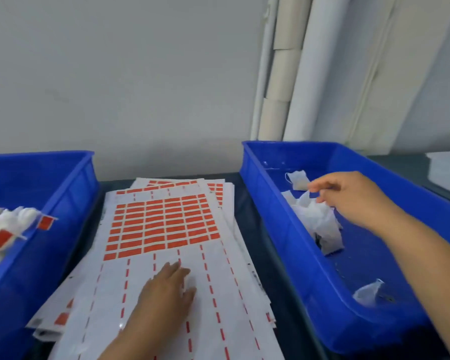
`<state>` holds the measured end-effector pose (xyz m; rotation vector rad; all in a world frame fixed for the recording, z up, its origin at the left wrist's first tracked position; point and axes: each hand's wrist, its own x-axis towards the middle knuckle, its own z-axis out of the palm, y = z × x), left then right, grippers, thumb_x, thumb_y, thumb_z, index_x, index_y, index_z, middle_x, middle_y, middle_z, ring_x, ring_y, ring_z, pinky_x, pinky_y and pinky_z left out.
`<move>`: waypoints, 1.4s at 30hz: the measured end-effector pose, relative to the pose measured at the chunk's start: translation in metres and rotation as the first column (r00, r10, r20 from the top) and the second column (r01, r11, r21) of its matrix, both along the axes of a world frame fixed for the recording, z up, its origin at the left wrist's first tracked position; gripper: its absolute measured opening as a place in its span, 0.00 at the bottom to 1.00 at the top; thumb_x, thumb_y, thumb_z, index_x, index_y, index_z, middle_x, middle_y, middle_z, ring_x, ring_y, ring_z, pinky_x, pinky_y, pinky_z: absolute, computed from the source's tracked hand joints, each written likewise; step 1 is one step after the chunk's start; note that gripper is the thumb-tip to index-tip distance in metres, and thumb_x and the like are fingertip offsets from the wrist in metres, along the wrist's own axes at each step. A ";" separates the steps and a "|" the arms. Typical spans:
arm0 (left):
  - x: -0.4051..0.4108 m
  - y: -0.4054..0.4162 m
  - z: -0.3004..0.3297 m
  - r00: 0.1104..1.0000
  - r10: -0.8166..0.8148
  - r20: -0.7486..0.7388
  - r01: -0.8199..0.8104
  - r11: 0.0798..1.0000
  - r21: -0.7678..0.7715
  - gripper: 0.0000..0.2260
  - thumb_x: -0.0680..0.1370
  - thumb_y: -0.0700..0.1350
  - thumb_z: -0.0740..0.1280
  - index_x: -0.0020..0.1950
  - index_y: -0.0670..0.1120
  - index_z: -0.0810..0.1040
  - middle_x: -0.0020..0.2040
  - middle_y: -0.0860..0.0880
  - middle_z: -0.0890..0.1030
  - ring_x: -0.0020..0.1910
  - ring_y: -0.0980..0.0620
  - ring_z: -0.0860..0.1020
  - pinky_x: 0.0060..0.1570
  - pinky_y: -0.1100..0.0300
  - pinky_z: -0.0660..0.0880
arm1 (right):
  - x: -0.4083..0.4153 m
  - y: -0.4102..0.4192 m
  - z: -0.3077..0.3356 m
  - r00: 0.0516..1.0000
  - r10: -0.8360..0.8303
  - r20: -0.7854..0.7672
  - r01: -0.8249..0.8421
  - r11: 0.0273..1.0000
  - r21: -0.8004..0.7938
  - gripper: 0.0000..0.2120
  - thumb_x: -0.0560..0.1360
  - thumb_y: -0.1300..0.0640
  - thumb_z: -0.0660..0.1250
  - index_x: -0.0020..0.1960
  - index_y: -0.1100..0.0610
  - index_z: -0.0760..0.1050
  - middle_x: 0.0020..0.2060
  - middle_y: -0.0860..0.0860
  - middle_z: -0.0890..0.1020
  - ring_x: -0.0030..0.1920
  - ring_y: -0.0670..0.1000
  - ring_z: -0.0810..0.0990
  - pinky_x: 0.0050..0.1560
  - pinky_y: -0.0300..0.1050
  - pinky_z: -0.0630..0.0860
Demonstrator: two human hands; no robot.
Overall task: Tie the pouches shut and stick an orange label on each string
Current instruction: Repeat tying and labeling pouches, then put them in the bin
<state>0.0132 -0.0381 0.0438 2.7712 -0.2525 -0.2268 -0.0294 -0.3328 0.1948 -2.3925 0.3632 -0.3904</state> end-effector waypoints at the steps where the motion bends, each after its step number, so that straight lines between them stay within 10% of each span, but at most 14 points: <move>1: 0.002 -0.003 -0.007 1.000 0.000 0.027 -0.001 1.000 0.017 0.22 0.78 0.60 0.57 0.72 0.58 0.62 0.76 0.58 0.56 0.74 0.55 0.58 0.71 0.53 0.55 | 0.007 -0.020 -0.003 0.996 -0.059 -0.062 0.057 0.998 -0.029 0.15 0.76 0.68 0.61 0.47 0.51 0.80 0.48 0.48 0.83 0.47 0.45 0.80 0.46 0.37 0.74; 8: 0.003 0.000 -0.026 0.989 -0.017 0.150 0.011 0.999 0.041 0.23 0.79 0.61 0.53 0.73 0.59 0.61 0.75 0.59 0.56 0.75 0.58 0.54 0.72 0.54 0.47 | 0.037 -0.069 -0.044 0.869 -0.036 -0.494 -0.151 0.931 -0.333 0.15 0.73 0.60 0.70 0.59 0.50 0.79 0.52 0.49 0.79 0.48 0.48 0.77 0.47 0.40 0.74; 15: 0.003 0.001 -0.025 0.988 -0.007 0.152 0.006 1.000 0.010 0.22 0.79 0.60 0.54 0.72 0.59 0.63 0.75 0.60 0.57 0.74 0.59 0.54 0.72 0.56 0.47 | 0.044 -0.068 -0.052 0.900 -0.006 -0.435 -0.158 0.927 -0.339 0.08 0.73 0.52 0.72 0.36 0.47 0.79 0.35 0.45 0.79 0.37 0.45 0.76 0.34 0.37 0.68; 26: 0.001 0.002 -0.024 0.986 0.000 0.166 0.005 1.000 -0.028 0.21 0.79 0.60 0.54 0.72 0.59 0.63 0.75 0.60 0.58 0.74 0.59 0.54 0.72 0.57 0.47 | 0.030 -0.077 -0.028 0.892 -0.002 -0.451 -0.027 0.998 -0.058 0.05 0.74 0.61 0.71 0.40 0.53 0.83 0.45 0.52 0.84 0.48 0.51 0.80 0.44 0.40 0.77; 35: -0.003 0.001 -0.020 0.982 0.046 0.183 -0.021 0.990 -0.140 0.19 0.78 0.58 0.58 0.69 0.59 0.67 0.73 0.60 0.62 0.73 0.58 0.59 0.72 0.56 0.52 | 0.034 -0.026 0.026 0.997 -0.045 0.066 0.041 0.997 0.065 0.09 0.76 0.60 0.65 0.39 0.56 0.80 0.35 0.51 0.81 0.34 0.48 0.77 0.38 0.40 0.75; 42: 0.005 0.002 0.019 0.953 0.235 0.192 -0.099 0.837 -0.538 0.10 0.74 0.52 0.68 0.54 0.63 0.74 0.56 0.63 0.76 0.42 0.65 0.74 0.46 0.69 0.72 | 0.058 0.070 0.030 0.998 -0.001 0.064 -0.035 0.835 0.549 0.05 0.72 0.62 0.70 0.39 0.62 0.78 0.24 0.50 0.79 0.24 0.46 0.75 0.30 0.38 0.74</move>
